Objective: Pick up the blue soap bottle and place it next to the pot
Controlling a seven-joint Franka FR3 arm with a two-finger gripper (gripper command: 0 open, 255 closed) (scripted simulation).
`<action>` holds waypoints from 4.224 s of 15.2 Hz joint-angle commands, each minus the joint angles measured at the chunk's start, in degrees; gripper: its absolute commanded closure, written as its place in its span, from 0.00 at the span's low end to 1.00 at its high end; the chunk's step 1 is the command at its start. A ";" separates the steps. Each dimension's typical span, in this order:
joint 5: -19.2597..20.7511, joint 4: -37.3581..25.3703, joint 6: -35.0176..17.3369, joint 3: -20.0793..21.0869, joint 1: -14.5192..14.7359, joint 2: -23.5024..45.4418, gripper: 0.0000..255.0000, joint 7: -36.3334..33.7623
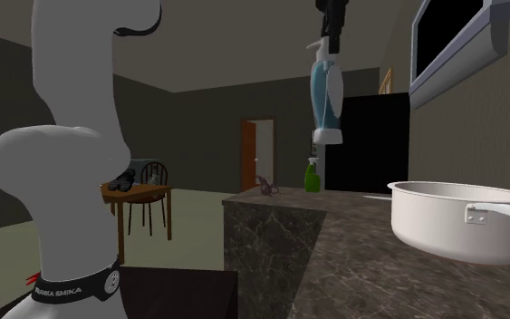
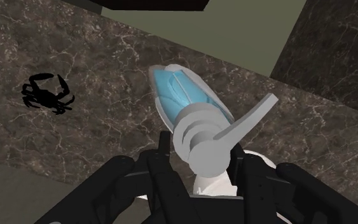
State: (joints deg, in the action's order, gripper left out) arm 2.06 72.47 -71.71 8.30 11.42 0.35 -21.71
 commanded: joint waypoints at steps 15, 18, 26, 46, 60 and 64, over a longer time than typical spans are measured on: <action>-0.95 18.85 -13.51 0.29 0.38 -5.43 1.00 -1.26; -1.07 22.11 -16.01 0.24 0.36 -6.21 1.00 -1.24; -1.26 29.91 -22.44 0.18 0.36 -7.60 1.00 -1.24; -1.19 45.07 -37.85 0.29 0.44 -7.33 1.00 -1.67; -0.73 51.50 -46.67 0.44 0.46 -4.90 1.00 -2.22; -0.73 51.50 -46.67 0.43 0.46 -4.90 1.00 -2.22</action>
State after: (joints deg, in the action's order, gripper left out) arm 1.33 123.97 -118.37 8.74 11.89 -4.55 -23.92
